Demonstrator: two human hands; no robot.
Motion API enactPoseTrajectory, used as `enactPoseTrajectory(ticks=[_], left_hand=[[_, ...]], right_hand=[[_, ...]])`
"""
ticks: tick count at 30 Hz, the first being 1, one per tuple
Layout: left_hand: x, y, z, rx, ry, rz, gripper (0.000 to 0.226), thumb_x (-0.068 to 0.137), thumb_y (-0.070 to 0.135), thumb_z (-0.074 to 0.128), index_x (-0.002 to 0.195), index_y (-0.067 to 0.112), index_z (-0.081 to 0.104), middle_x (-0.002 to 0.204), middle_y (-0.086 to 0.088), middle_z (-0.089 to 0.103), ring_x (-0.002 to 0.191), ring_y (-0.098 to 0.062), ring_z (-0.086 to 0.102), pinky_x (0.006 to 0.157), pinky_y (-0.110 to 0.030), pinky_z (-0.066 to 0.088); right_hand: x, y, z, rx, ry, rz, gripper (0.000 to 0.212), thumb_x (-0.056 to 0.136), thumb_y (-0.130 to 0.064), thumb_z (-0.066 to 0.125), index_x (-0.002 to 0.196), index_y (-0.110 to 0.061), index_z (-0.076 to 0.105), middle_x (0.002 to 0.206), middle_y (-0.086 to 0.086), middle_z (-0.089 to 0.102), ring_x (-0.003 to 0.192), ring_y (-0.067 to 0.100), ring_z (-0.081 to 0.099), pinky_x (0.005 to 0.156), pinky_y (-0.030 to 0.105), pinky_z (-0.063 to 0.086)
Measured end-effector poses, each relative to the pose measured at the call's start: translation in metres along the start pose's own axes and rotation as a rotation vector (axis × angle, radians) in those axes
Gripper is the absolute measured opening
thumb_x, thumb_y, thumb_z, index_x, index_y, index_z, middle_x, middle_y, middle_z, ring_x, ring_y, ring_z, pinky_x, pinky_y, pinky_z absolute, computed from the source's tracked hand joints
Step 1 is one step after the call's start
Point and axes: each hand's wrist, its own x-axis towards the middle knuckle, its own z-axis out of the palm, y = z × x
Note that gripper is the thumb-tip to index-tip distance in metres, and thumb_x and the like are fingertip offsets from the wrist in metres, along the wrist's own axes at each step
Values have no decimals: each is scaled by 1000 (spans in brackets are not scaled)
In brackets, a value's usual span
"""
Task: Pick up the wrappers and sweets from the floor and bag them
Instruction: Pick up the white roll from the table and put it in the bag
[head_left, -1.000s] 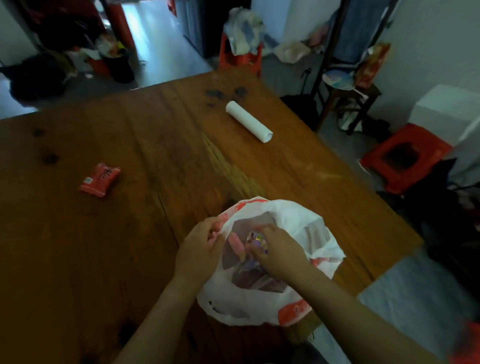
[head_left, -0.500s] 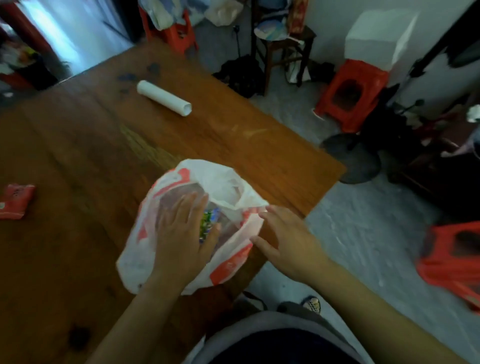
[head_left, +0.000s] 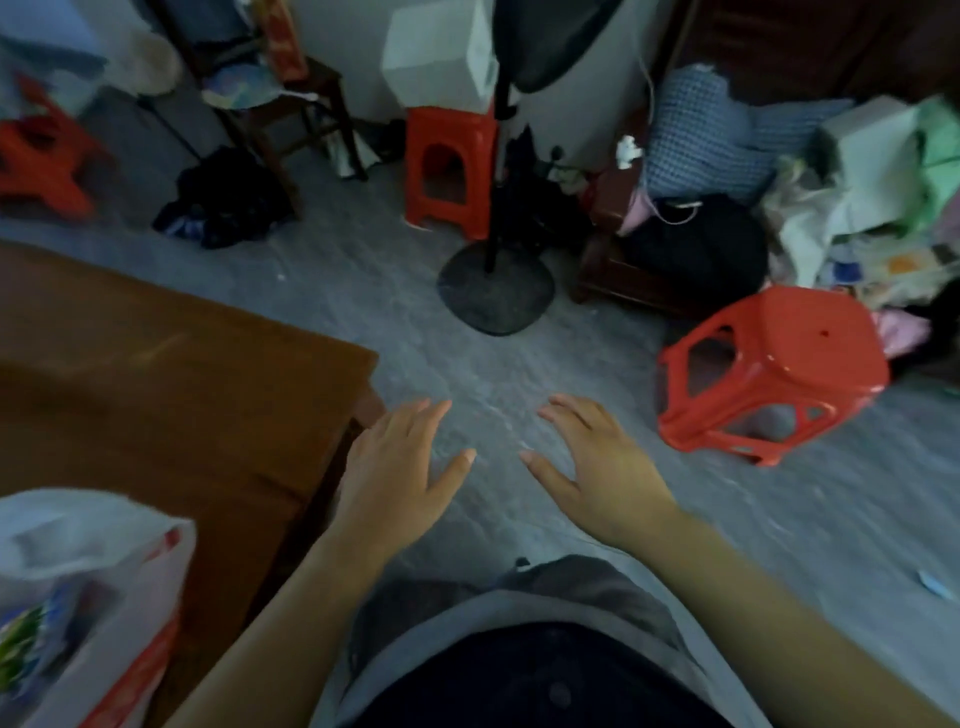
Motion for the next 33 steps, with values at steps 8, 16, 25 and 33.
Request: enactPoseTrajectory(ticks=[8, 16, 25, 33], left_hand=[[81, 43, -3, 15, -17, 52, 74, 77, 66, 23, 138, 25, 34, 143, -1, 40, 132, -19, 36, 103, -41, 33], [165, 3, -7, -25, 4, -96, 58, 87, 59, 39, 136, 27, 35, 137, 4, 45, 124, -16, 43, 98, -39, 36], [280, -57, -68, -99, 162, -233, 60, 86, 60, 36, 135, 26, 36, 138, 3, 46, 126, -17, 43, 101, -39, 35], [284, -147, -92, -102, 265, -685, 58, 87, 56, 42, 137, 28, 33, 141, 4, 42, 130, -17, 38, 105, -40, 33]], right_hand=[[35, 56, -27, 57, 12, 94, 68, 82, -63, 28, 131, -18, 44, 141, 3, 41, 132, 20, 33, 110, 35, 30], [152, 61, -46, 45, -82, 27, 64, 86, -60, 33, 135, -20, 38, 147, 0, 31, 135, 15, 24, 110, 32, 23], [329, 13, -80, -35, -114, -204, 56, 92, -51, 38, 138, -20, 35, 149, -4, 29, 136, 12, 22, 109, 27, 21], [450, -75, -41, -75, -336, -542, 62, 86, -57, 37, 133, -17, 43, 144, 0, 39, 134, 14, 30, 106, 21, 18]])
